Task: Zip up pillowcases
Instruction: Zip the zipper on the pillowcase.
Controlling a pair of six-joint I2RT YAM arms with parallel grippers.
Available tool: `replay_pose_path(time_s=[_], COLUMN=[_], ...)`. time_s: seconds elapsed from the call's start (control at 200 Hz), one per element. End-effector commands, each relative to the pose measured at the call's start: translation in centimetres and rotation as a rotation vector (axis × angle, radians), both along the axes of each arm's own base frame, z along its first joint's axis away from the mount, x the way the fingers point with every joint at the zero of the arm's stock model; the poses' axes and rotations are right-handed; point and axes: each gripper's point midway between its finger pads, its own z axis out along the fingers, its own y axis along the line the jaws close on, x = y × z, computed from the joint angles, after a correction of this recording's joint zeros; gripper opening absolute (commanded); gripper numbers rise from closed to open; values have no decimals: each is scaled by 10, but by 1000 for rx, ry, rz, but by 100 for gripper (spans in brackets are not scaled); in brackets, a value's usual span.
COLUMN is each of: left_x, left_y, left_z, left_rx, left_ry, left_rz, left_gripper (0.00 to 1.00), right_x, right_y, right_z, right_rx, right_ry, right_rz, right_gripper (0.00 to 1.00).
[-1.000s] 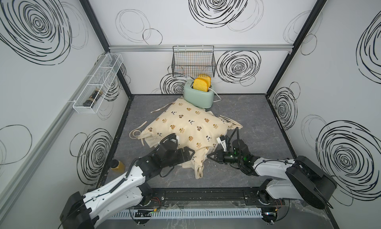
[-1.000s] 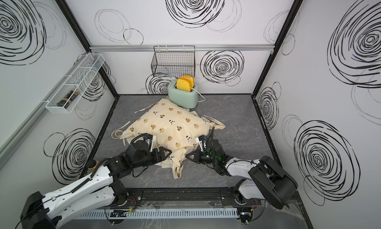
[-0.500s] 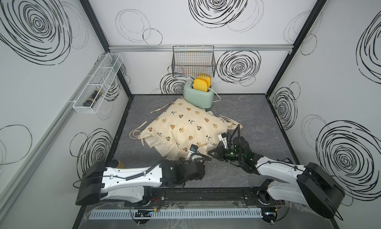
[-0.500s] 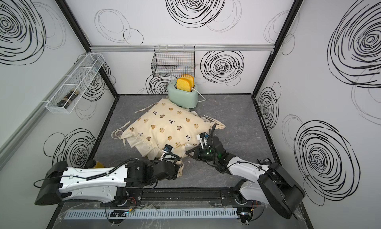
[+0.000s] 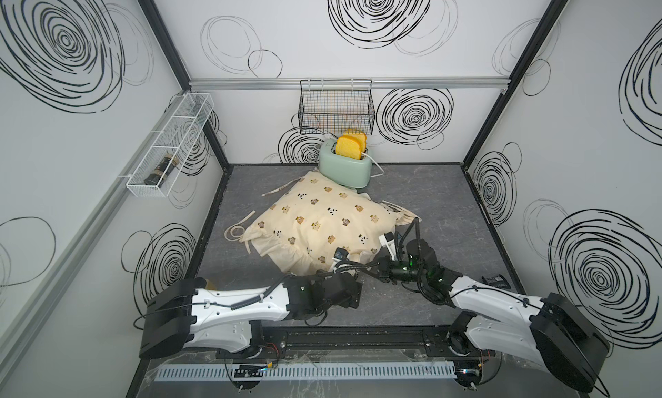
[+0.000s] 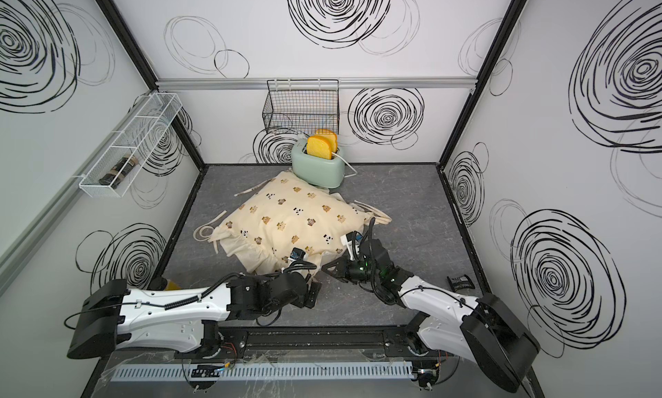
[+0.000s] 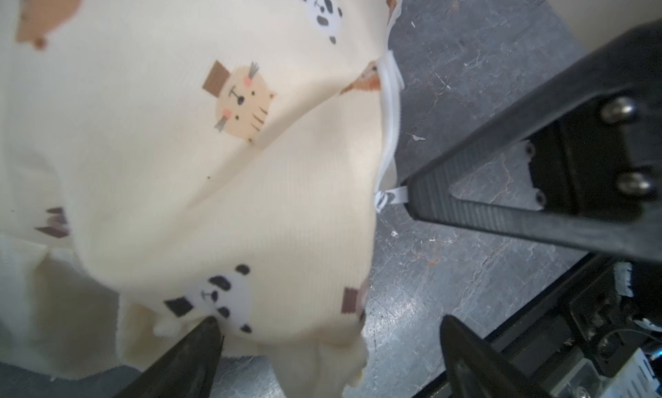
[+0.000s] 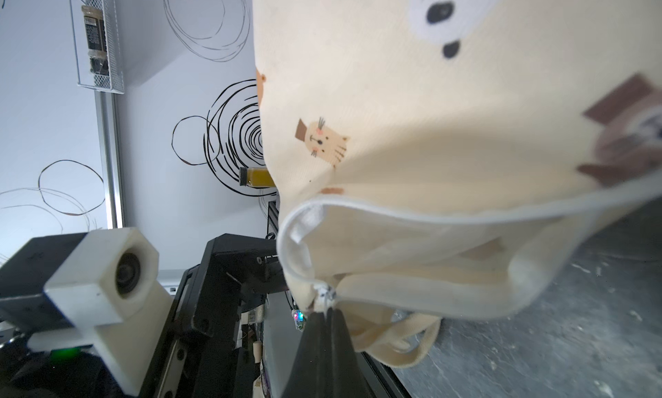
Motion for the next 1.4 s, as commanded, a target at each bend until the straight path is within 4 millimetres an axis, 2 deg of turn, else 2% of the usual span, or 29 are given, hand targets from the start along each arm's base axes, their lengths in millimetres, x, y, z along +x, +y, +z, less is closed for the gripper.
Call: replay_pose_path(time_s=[0.0,0.33,0.465,0.57,0.705,1.036,1.236,1.396], left_x=[7,21,21,21,18,13,8,9], left_y=[-1,9,9,12,21,52,66,91], left_z=[-3,-4,-5,-1,0,-25,-29,-35], left_rx=[12,10,4,3,20,137,123,125], left_ry=[-8,-34,-40,-58,-57,-8,17,45], left_rz=[18,66,57,53,49,74,107,185], left_gripper=[90,32,22,0,0,0,0,0], right_x=[-4,-9,-8,-6,1,17,24,30], right_y=[8,12,12,12,10,5,-2,-9], right_z=[14,20,19,16,12,0,-8,-15], right_rx=[34,61,59,54,43,13,-21,-46], right_ry=[-19,-20,-18,-19,-36,-79,-90,-93], right_rz=[32,36,29,14,-21,-91,-108,-119], right_gripper=[0,0,0,0,0,0,0,0])
